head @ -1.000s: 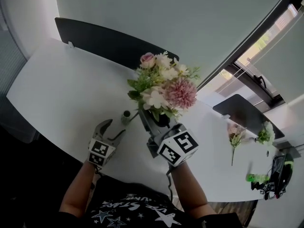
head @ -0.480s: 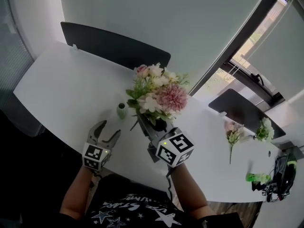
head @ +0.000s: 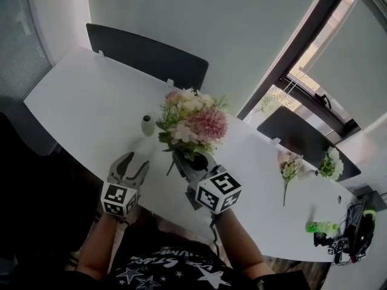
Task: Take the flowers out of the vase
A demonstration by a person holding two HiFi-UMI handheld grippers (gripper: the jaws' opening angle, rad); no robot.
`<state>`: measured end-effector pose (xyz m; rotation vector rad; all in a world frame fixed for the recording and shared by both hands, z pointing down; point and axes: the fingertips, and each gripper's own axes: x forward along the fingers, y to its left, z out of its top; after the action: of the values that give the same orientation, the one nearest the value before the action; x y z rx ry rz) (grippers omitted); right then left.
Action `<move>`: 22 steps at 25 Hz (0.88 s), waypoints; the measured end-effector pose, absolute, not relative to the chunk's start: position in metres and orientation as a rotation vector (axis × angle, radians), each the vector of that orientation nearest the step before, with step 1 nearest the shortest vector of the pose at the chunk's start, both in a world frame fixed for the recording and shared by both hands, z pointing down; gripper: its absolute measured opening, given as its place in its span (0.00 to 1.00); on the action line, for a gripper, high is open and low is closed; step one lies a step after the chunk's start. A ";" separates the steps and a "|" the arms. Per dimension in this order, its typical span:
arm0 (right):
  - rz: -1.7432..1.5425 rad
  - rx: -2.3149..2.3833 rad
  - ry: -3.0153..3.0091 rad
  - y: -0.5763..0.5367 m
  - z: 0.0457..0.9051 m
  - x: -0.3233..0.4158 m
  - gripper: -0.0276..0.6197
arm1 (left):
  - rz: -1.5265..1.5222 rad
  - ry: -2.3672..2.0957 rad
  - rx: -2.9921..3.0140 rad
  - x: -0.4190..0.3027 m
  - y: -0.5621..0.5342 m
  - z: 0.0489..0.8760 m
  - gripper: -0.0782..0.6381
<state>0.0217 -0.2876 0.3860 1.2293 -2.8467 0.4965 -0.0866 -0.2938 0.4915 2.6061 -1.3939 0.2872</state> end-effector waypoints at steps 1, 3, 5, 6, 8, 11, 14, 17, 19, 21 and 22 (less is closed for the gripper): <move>0.500 1.219 -2.848 -0.280 0.386 0.024 0.15 | 0.284 -1.398 2.597 -0.083 -0.286 0.490 0.43; 0.495 1.189 -2.856 -0.256 0.391 0.031 0.14 | 0.271 -1.414 2.586 -0.074 -0.261 0.492 0.40; 0.485 1.147 -2.866 -0.228 0.397 0.038 0.14 | 0.256 -1.440 2.580 -0.064 -0.235 0.494 0.39; 0.480 1.124 -2.870 -0.217 0.398 0.041 0.14 | 0.248 -1.452 2.578 -0.059 -0.224 0.493 0.38; 0.473 1.082 -2.879 -0.200 0.398 0.047 0.14 | 0.230 -1.475 2.573 -0.051 -0.208 0.487 0.38; 0.480 1.042 -2.893 -0.177 0.395 0.055 0.14 | 0.219 -1.503 2.564 -0.039 -0.184 0.477 0.38; 0.479 1.009 -2.905 -0.154 0.394 0.063 0.14 | 0.227 -1.528 2.556 -0.030 -0.160 0.471 0.37; 0.476 0.983 -2.912 -0.136 0.396 0.073 0.14 | 0.216 -1.564 2.541 -0.023 -0.141 0.464 0.32; 0.491 0.970 -2.916 -0.127 0.398 0.080 0.14 | 0.197 -1.592 2.529 -0.018 -0.129 0.456 0.25; 0.518 0.958 -2.922 -0.120 0.397 0.084 0.14 | 0.194 -1.620 2.522 -0.016 -0.118 0.444 0.20; 0.534 0.953 -2.926 -0.117 0.396 0.086 0.14 | 0.197 -1.633 2.518 -0.015 -0.113 0.437 0.18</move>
<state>0.0855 -0.1175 0.3955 0.9533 -2.9264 0.5335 -0.0148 -0.1127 0.4367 2.5185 -1.6327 0.1967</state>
